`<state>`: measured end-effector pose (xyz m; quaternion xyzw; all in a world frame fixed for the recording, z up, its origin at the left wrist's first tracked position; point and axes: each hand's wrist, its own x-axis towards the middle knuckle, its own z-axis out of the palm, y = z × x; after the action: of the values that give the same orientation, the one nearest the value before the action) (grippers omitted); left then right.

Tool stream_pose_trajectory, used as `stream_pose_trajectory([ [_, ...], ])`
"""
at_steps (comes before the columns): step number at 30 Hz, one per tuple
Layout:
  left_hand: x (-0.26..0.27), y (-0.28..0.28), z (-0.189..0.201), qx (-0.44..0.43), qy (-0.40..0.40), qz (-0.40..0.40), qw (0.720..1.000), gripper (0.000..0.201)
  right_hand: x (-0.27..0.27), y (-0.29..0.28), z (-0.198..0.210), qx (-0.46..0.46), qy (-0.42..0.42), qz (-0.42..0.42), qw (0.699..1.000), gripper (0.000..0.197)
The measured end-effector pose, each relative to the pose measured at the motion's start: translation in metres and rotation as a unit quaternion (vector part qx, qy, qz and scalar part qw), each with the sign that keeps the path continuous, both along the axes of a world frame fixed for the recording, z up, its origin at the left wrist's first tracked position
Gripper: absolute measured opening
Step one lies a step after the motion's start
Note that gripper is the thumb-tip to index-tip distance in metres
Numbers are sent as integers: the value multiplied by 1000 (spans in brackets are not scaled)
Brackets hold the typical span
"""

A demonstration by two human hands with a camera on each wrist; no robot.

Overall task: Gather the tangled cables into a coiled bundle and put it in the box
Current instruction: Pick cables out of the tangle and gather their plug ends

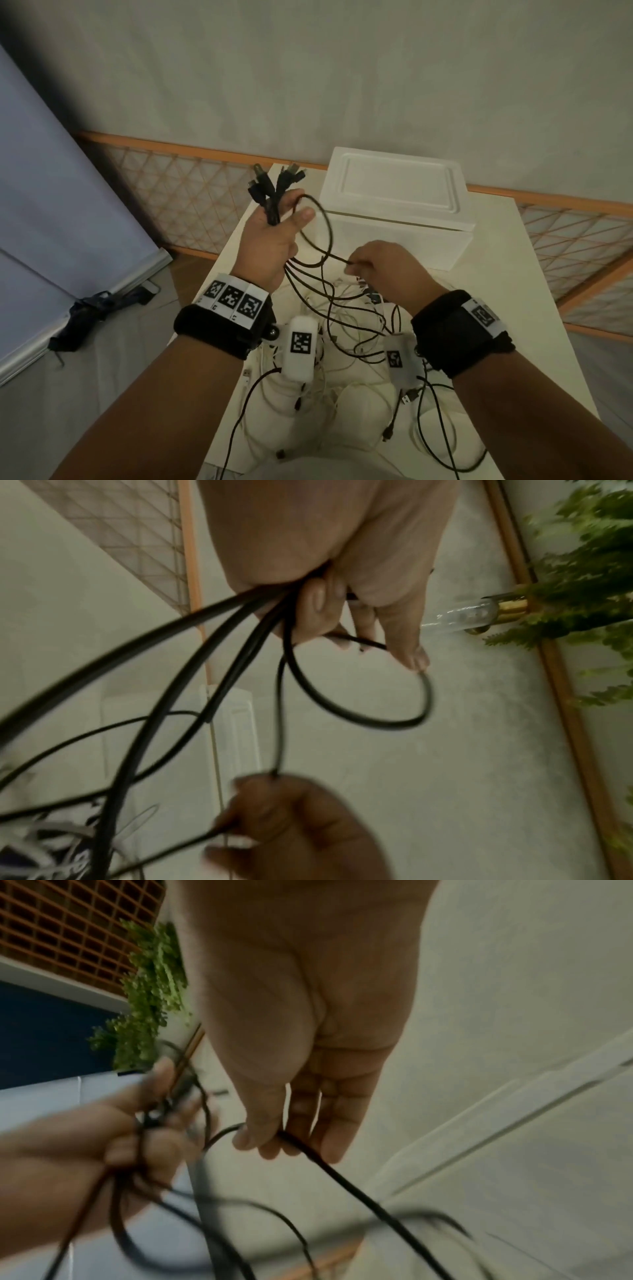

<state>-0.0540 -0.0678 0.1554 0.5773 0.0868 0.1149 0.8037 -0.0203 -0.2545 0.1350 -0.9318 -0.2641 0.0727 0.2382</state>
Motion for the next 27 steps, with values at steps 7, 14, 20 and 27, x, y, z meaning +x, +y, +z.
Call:
stream_pose_trajectory([
  [7,2,-29,-20,-117,104,-40,987,57,1,9,40,228,-102,-49,967,15],
  [14,-8,-42,-29,-67,80,-218,970,66,5,12,44,422,-39,-100,900,11],
  [20,1,-30,-15,-148,63,-160,974,26,-2,9,12,281,45,-49,957,29],
  [27,6,-4,7,-162,7,-213,963,49,-5,-7,-34,10,33,49,998,23],
])
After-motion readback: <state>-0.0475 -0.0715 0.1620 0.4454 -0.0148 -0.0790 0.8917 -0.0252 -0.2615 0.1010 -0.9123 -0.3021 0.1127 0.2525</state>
